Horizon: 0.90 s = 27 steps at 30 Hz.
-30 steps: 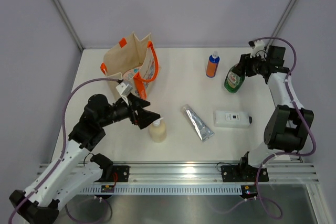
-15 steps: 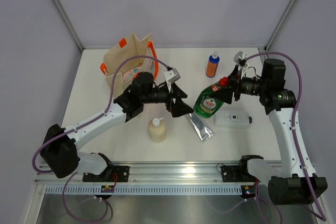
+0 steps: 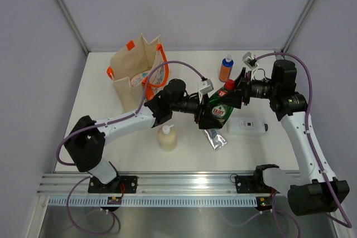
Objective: Place the personal care products into the canvas bag
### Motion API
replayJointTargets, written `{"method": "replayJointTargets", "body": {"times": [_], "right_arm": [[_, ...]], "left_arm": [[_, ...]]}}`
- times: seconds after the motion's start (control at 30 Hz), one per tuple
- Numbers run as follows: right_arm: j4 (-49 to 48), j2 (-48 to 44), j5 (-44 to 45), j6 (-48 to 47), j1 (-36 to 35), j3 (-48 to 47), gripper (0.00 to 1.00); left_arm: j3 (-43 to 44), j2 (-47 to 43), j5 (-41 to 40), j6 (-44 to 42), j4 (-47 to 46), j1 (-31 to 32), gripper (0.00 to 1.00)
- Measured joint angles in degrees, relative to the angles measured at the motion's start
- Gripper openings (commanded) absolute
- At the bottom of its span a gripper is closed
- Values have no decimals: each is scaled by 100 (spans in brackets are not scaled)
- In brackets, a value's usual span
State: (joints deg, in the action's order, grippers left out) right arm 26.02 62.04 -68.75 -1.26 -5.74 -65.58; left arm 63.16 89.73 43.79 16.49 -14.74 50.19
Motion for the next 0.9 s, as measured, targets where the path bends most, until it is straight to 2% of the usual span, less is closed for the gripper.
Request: {"method": "replayJointTargets", "body": {"times": [0.03, 0.07, 0.17, 0.23, 0.3, 0.37, 0.4, 0.47, 0.5, 0.63, 0.8, 0.9], "right_arm": [[-63, 2, -28, 52, 0, 9, 0], [-208, 7, -66, 149, -2, 48, 0], [-546, 37, -203, 409, -17, 210, 0], [-664, 85, -238, 476, -9, 289, 0], [-684, 107, -236, 509, -4, 317, 8], [-682, 111, -232, 505, 0, 328, 28], [-656, 114, -225, 481, 0, 330, 50], [-581, 114, -199, 396, -2, 330, 79], [-533, 114, -144, 313, -15, 328, 99], [-310, 111, 42, -140, -22, 223, 99], [-170, 109, 181, -415, 125, -79, 100], [-175, 83, 164, -487, 365, -138, 100]], "left_arm": [[0, 39, 22, 35, -68, 0, 71], [0, 87, 57, 129, -146, 0, 53], [11, 234, 210, 332, -289, -44, 24], [13, 278, 334, 393, -306, -39, 14], [13, 289, 372, 424, -286, -50, 3], [13, 289, 382, 431, -267, -72, 0], [13, 289, 389, 431, -256, -98, 0], [11, 267, 424, 422, -168, -142, 0], [9, 238, 439, 442, -81, -173, 0], [-44, -68, 385, 326, 765, -586, 0], [26, -750, 96, -234, 2398, -1624, 0], [428, -997, -232, -678, 3497, -2218, 0]]}}
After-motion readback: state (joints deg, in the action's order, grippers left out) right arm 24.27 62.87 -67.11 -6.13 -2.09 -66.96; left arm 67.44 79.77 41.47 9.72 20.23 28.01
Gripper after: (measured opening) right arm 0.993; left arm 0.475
